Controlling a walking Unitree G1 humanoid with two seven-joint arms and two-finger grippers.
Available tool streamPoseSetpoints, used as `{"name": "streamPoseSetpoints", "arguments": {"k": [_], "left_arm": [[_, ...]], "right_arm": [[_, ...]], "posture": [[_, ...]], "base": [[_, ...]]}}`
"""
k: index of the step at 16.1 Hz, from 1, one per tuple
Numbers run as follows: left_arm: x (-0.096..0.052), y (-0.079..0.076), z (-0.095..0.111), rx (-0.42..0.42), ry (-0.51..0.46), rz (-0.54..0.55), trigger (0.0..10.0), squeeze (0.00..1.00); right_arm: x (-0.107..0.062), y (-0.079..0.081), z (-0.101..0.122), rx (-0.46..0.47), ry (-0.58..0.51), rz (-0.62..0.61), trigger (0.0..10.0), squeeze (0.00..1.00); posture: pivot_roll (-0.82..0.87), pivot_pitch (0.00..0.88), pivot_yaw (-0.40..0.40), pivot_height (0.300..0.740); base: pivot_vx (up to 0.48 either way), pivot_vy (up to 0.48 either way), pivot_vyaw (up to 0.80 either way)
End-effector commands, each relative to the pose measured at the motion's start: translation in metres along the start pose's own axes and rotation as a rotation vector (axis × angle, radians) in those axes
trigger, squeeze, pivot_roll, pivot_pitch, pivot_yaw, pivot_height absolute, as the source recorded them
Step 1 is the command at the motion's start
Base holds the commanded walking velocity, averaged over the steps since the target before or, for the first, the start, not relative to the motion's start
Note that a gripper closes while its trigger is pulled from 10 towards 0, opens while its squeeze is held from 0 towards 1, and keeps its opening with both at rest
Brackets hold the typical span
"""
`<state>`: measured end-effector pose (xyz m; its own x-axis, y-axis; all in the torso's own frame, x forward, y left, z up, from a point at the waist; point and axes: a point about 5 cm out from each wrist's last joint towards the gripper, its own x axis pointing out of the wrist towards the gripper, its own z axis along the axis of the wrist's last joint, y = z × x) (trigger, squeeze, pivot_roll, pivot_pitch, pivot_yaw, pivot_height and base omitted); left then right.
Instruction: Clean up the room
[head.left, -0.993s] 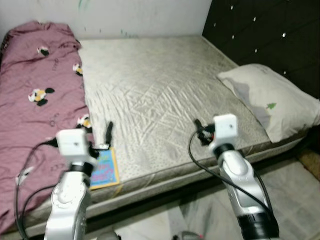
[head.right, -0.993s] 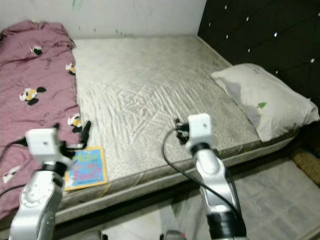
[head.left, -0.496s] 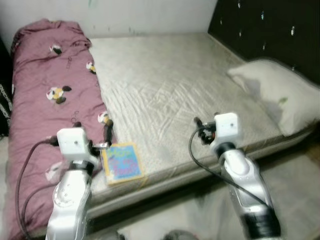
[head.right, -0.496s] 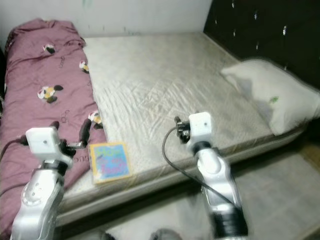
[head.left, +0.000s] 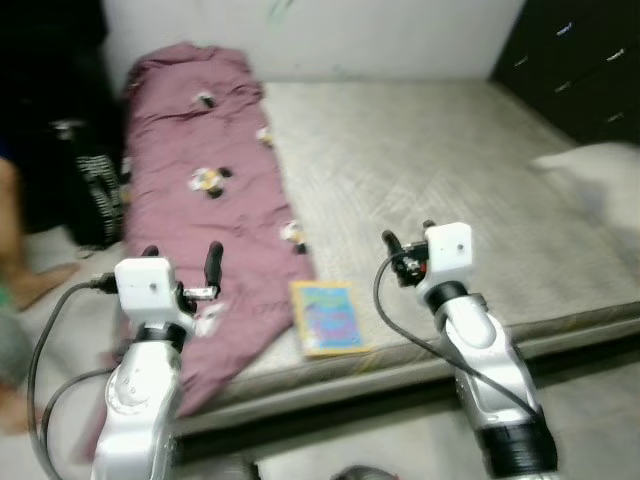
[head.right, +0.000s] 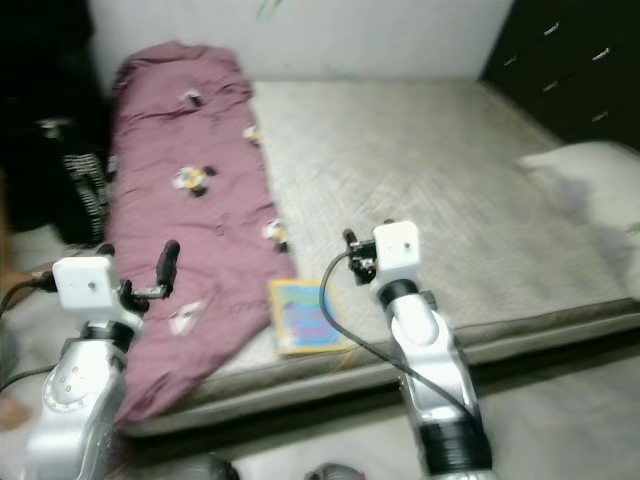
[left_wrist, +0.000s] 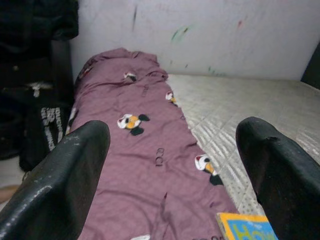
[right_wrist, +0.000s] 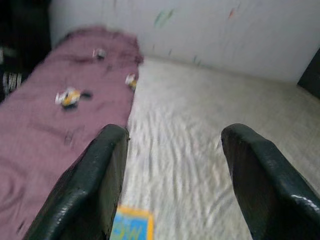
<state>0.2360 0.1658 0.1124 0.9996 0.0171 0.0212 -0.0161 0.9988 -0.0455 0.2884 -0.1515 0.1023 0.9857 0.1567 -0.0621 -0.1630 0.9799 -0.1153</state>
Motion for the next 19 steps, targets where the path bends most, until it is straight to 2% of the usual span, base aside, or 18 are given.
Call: {"name": "streamPoseSetpoints", "arguments": {"k": [1, 3, 5, 7, 9, 10, 11, 14, 17, 19], "left_arm": [[0.001, -0.001, 0.002, 0.045, 0.017, 0.034, 10.0, 0.0], [0.002, -0.003, 0.007, 0.044, -0.009, -0.002, 10.0, 0.0], [-0.001, -0.001, 0.008, 0.066, -0.013, 0.03, 10.0, 0.0], [-0.006, 0.001, 0.004, 0.087, 0.014, 0.066, 10.0, 0.0], [-0.007, 0.004, 0.002, 0.089, 0.027, 0.073, 10.0, 0.0], [-0.007, 0.006, 0.003, 0.094, 0.021, 0.071, 10.0, 0.0], [-0.006, 0.006, 0.004, 0.086, 0.012, 0.071, 10.0, 0.0], [-0.005, 0.004, 0.006, 0.102, 0.001, 0.057, 10.0, 0.0], [-0.003, 0.005, 0.007, 0.096, -0.002, 0.053, 10.0, 0.0], [-0.001, 0.005, 0.007, 0.091, -0.003, 0.053, 10.0, 0.0]], "right_arm": [[0.003, -0.004, 0.006, 0.002, -0.023, -0.021, 10.0, 0.0], [0.008, -0.001, 0.012, 0.023, -0.03, -0.039, 10.0, 0.0], [0.011, 0.001, 0.015, 0.018, -0.029, -0.082, 10.0, 0.0], [0.009, 0.01, 0.018, 0.026, -0.049, -0.009, 10.0, 0.0], [0.01, 0.01, 0.023, 0.008, -0.088, -0.028, 10.0, 0.0], [0.011, 0.012, 0.021, 0.021, -0.056, 0.012, 10.0, 0.0], [0.01, 0.012, 0.02, -0.012, -0.054, 0.019, 10.0, 0.0], [0.008, 0.011, 0.018, -0.01, -0.054, 0.01, 10.0, 0.0], [0.01, 0.009, 0.018, -0.002, -0.051, 0.0, 10.0, 0.0], [0.011, 0.007, 0.017, 0.011, -0.047, -0.009, 10.0, 0.0]], "posture": [[-0.05, 0.0, -0.082, 0.74], [-0.05, 0.0, -0.081, 0.74], [-0.03, 0.01, -0.079, 0.74], [-0.03, 0.015, -0.081, 0.74], [-0.02, 0.013, -0.086, 0.74], [-0.02, 0.007, -0.092, 0.74], [-0.02, 0.007, -0.095, 0.74], [-0.03, 0.006, -0.093, 0.74], [-0.03, 0.019, -0.086, 0.74], [-0.04, 0.019, -0.085, 0.74]], "base": [[0.0, 0.0, 0.0], [0.0, 0.0, 0.0], [0.0, 0.0, 0.0], [0.0, 0.0, 0.0], [0.0, 0.0, 0.0], [0.0, 0.0, 0.0], [0.0, 0.0, 0.0], [0.0, 0.0, 0.27], [0.0, -0.43, 0.73], [0.0, -0.369, 0.0]]}}
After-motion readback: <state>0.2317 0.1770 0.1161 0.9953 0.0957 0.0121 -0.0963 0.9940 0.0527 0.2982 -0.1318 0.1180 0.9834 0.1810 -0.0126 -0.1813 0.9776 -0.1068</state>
